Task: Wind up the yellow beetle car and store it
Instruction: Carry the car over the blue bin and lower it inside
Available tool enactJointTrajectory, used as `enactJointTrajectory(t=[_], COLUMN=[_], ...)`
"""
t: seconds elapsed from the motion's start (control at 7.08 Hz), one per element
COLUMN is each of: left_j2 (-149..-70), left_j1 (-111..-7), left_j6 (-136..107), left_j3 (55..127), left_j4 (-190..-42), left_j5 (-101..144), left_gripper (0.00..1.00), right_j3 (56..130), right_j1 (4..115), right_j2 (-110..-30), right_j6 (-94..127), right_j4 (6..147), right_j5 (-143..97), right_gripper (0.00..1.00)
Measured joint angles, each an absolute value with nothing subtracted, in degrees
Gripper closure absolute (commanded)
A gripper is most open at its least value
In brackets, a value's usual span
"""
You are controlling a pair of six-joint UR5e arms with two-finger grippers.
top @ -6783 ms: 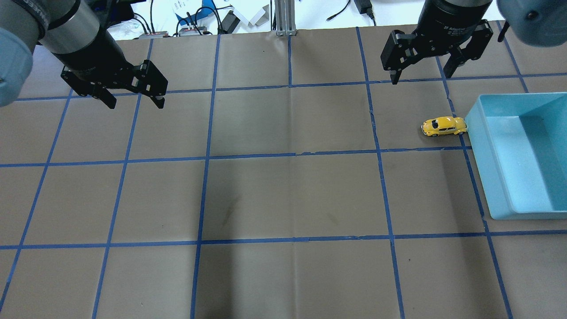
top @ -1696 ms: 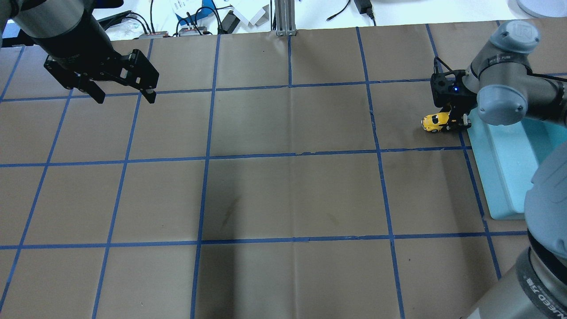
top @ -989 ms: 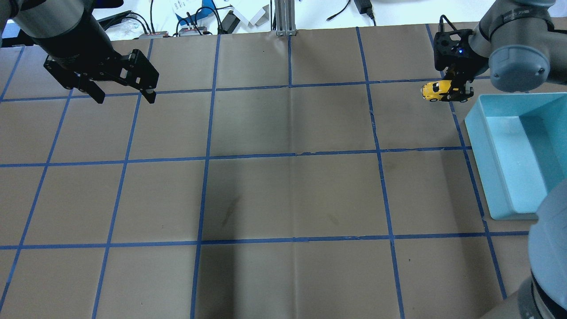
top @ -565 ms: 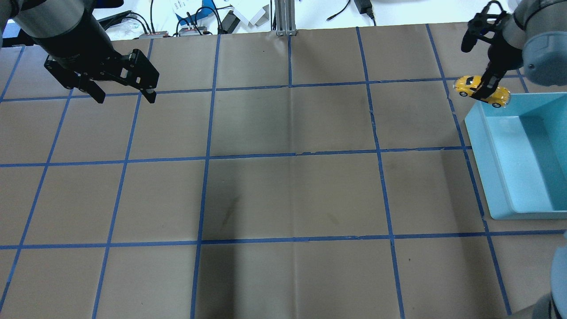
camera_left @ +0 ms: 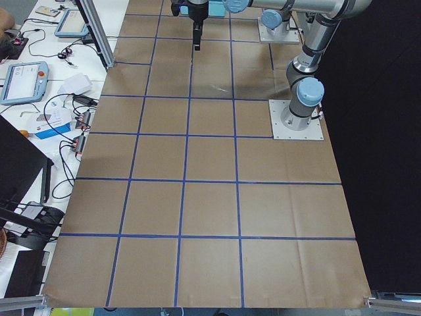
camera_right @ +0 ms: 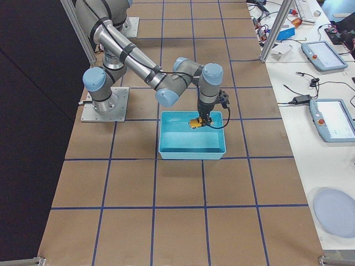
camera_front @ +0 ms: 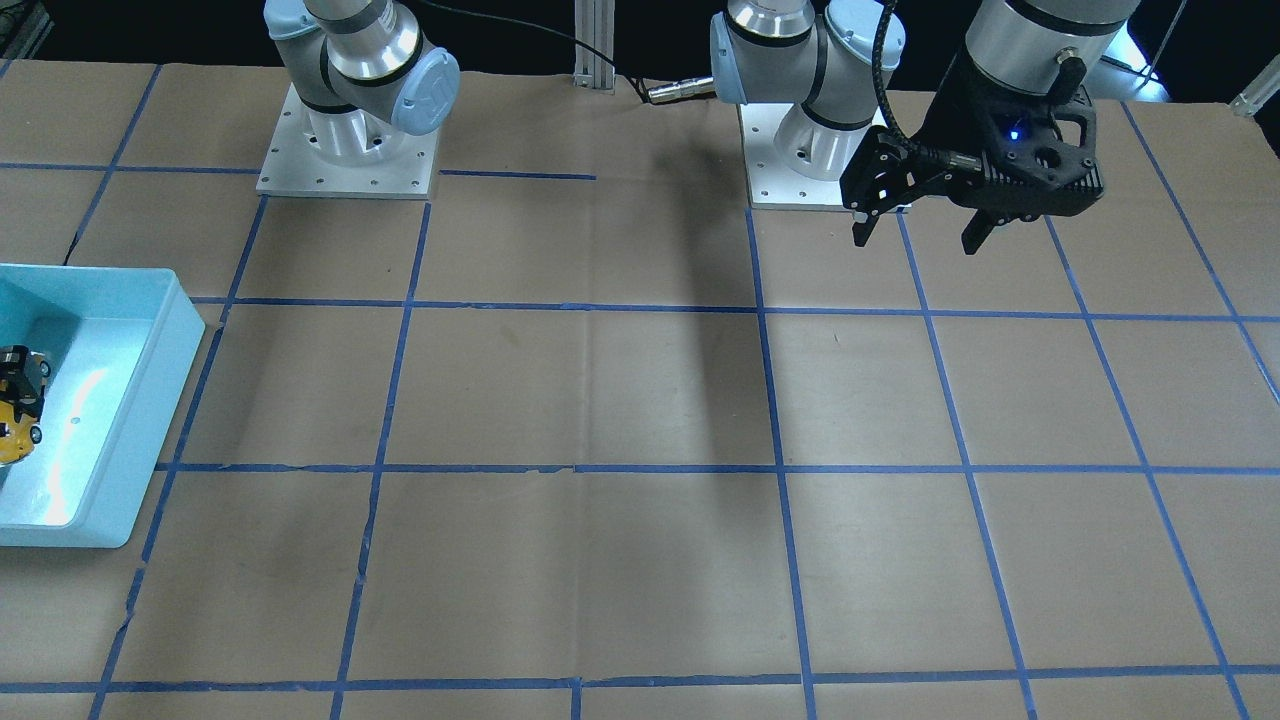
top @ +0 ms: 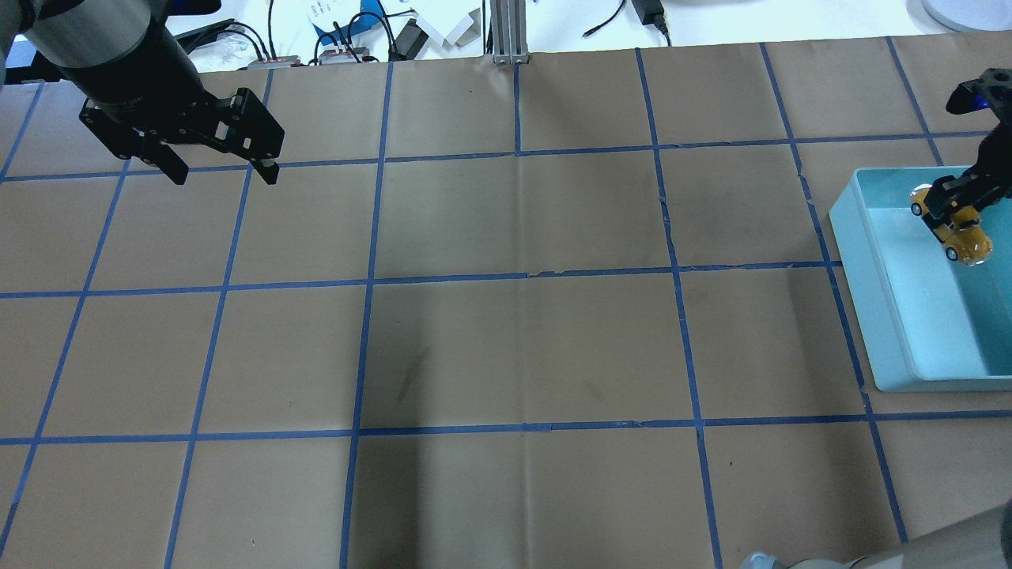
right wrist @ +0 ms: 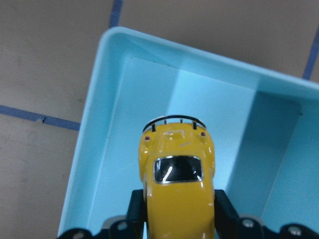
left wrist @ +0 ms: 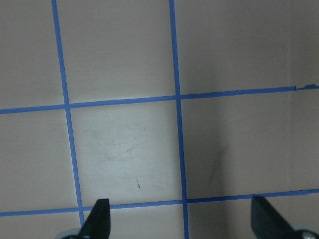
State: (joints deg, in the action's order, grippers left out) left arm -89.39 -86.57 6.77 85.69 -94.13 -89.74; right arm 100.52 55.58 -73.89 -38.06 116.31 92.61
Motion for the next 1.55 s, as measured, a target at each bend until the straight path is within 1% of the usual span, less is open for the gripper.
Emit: enactJointTrajectory(t=[0.28, 0.71, 0.99, 1.13, 1.41, 1.55], left_j2=[-89.38, -89.42, -89.58, -89.57, -89.52, -89.56], left_j1=[-86.57, -86.57, -86.57, -86.57, -86.52, -86.45], left_j6=[6.77, 6.74, 6.03, 5.30, 2.58, 1.32], left_j3=[85.69, 85.75, 85.73, 85.67, 85.28, 84.87], left_j4=[-94.13, -94.13, -94.14, -94.33, -94.71, -94.96], left_j5=[-89.79, -89.77, -89.85, -89.79, -89.69, -89.62], left_gripper=[0.00, 0.00, 0.00, 0.00, 0.00, 0.00], right_j3=[105.30, 113.60, 114.88, 115.02, 115.05, 114.85], right_j1=[52.68, 52.07, 52.04, 52.04, 51.97, 51.96], right_j2=[-73.83, -73.49, -73.35, -73.29, -73.23, -73.22], right_j6=[-31.33, -31.45, -33.59, -33.55, -33.18, -33.07], right_j4=[118.77, 129.91, 132.19, 132.41, 132.45, 132.29], right_j5=[92.47, 92.54, 92.67, 92.98, 93.37, 93.63], right_gripper=[0.96, 0.93, 0.87, 0.81, 0.31, 0.30])
